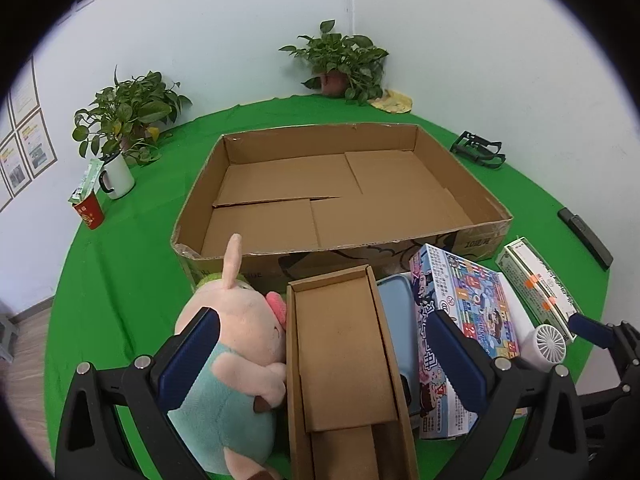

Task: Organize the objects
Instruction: 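Reach both grippers toward the plush pig beside the narrow cardboard tray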

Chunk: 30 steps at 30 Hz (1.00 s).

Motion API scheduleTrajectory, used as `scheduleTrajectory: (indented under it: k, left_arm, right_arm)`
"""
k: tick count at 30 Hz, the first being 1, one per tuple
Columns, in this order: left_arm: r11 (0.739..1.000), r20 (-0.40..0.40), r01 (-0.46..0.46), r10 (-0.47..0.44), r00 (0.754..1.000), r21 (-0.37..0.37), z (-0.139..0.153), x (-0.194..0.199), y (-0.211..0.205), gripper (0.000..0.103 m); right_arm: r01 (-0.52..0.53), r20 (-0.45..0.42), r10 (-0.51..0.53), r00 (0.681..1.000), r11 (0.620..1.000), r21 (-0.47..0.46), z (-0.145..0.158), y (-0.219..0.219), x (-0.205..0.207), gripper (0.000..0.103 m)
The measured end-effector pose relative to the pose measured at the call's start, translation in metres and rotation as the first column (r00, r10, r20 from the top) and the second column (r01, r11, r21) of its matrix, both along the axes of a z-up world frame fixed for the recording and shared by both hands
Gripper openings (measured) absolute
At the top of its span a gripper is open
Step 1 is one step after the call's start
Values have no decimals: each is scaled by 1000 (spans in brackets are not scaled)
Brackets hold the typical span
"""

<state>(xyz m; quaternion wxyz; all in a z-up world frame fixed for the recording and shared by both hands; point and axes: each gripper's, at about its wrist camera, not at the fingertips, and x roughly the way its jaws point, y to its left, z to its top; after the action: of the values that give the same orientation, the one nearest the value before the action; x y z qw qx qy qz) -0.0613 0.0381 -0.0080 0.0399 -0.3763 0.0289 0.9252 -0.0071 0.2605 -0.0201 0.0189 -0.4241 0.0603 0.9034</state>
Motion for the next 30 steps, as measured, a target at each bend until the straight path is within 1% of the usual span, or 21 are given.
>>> scheduleTrajectory:
  k: [3, 5, 7, 8, 10, 12, 13, 15, 18, 20, 25, 30]
  left_arm:
    - [999, 9, -33, 33, 999, 20, -2, 12, -11, 102]
    - [998, 5, -52, 52, 999, 32, -8, 22, -23, 102]
    - [999, -46, -53, 53, 998, 5, -8, 37, -37, 102]
    - [998, -55, -55, 54, 997, -11, -6, 41, -42, 102]
    - [998, -36, -58, 58, 998, -22, 0, 47, -55, 102]
    - [1000, -47, -27, 26, 999, -14, 8, 52, -67, 102]
    - [1000, -50, -19, 18, 999, -24, 9, 51, -70, 102]
    - [1000, -66, -8, 6, 998, -23, 12, 47, -76, 102]
    - [999, -37, 21, -20, 999, 27, 6, 36, -85, 102]
    - [998, -16, 40, -39, 999, 44, -2, 29, -88, 102]
    - [995, -10, 65, -64, 998, 80, -14, 17, -91, 102]
    - [994, 9, 51, -52, 999, 96, -20, 9, -98, 102]
  right_arm:
    - [1, -6, -1, 1000, 1000, -21, 5, 7, -2, 103]
    - [-3, -21, 2, 1000, 1000, -29, 3, 6, 5, 103]
    - [-1, -44, -1, 999, 1000, -30, -3, -1, 17, 103]
    - [1, -57, -2, 998, 1000, -23, -5, -7, 24, 103]
    - [14, -71, -15, 997, 1000, -3, -3, -21, 35, 103]
    - [23, -74, -25, 997, 999, -32, 6, -34, 46, 103]
    - [25, -83, -28, 996, 999, -34, 10, -39, 51, 103]
    - [41, -102, -41, 994, 999, -3, 18, -52, 55, 103]
    - [75, -94, -74, 993, 997, 4, 24, -62, 59, 103]
    - [84, -84, -82, 993, 996, 24, 27, -68, 59, 103]
    - [79, -68, -74, 995, 994, 70, 29, -78, 43, 103]
    - [47, -58, -43, 997, 996, 82, 25, -88, 25, 103]
